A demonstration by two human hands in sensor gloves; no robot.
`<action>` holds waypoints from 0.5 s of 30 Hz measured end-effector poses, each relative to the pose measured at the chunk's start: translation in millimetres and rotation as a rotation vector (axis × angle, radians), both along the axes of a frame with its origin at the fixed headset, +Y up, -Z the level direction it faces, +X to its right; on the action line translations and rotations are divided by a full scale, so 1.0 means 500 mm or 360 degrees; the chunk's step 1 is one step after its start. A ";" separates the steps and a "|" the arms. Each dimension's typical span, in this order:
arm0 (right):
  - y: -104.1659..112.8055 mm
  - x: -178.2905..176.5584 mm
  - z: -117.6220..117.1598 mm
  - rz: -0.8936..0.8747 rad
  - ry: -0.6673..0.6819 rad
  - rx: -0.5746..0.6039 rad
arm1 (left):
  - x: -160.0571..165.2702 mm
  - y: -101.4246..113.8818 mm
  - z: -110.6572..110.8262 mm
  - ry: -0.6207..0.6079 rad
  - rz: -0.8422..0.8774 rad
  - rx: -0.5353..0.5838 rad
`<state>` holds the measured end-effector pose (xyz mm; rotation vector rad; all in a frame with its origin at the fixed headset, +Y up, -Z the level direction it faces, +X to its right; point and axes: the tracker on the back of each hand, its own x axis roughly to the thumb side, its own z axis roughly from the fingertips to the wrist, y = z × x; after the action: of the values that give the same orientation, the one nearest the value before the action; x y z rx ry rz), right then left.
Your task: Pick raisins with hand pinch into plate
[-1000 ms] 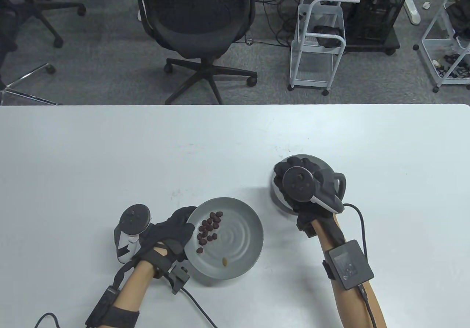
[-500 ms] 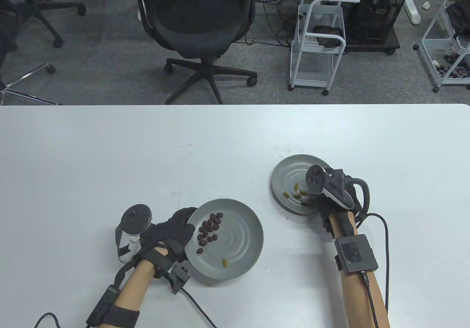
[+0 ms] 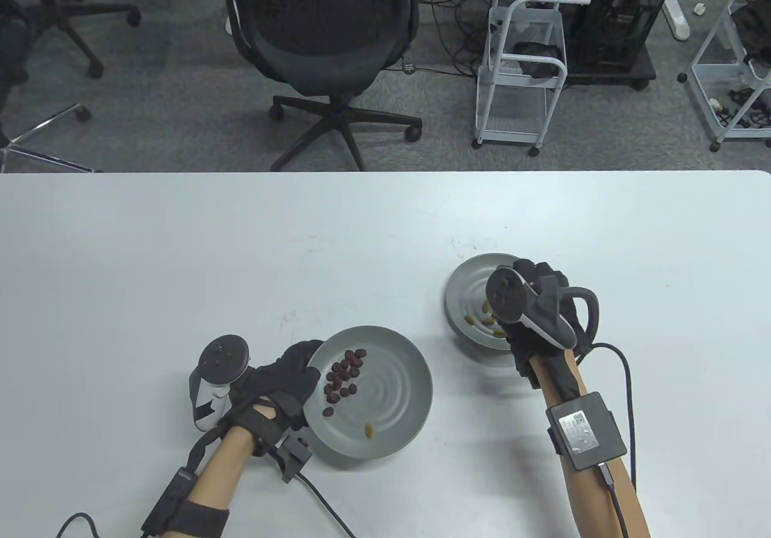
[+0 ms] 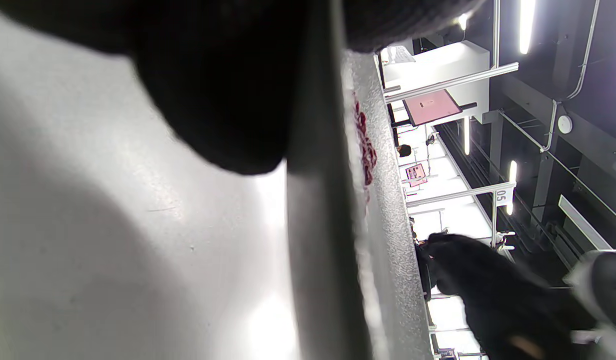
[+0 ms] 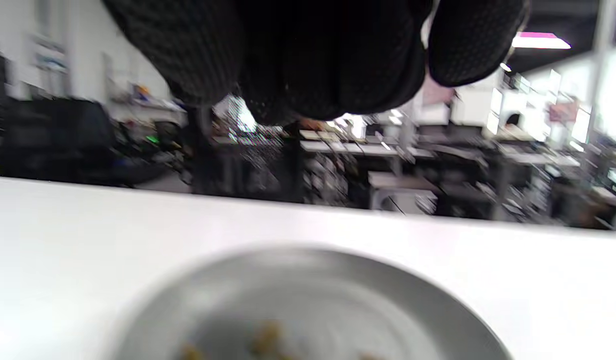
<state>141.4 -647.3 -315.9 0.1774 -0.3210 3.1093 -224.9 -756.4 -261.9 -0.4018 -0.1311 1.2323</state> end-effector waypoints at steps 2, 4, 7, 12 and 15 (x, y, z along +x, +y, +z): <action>0.039 -0.062 0.057 0.0060 0.0170 0.0062 | 0.000 0.000 0.000 0.0000 -0.0005 0.0002; 0.060 -0.118 0.111 0.0063 0.0374 0.0078 | 0.001 0.000 0.000 -0.0004 -0.0009 0.0003; 0.064 -0.185 0.183 0.0002 0.0681 -0.0050 | 0.001 0.000 0.000 -0.0007 -0.0011 0.0010; 0.009 -0.265 0.263 0.0275 0.1114 -0.0304 | 0.002 0.000 0.000 -0.0014 -0.0010 0.0019; -0.031 -0.289 0.280 0.0437 0.1183 -0.0332 | 0.002 0.000 0.000 -0.0020 -0.0009 0.0022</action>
<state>-3.0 -663.0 -175.9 1.4090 0.0538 2.9961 -223.6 -756.5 -261.8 -0.3977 -0.1489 1.2229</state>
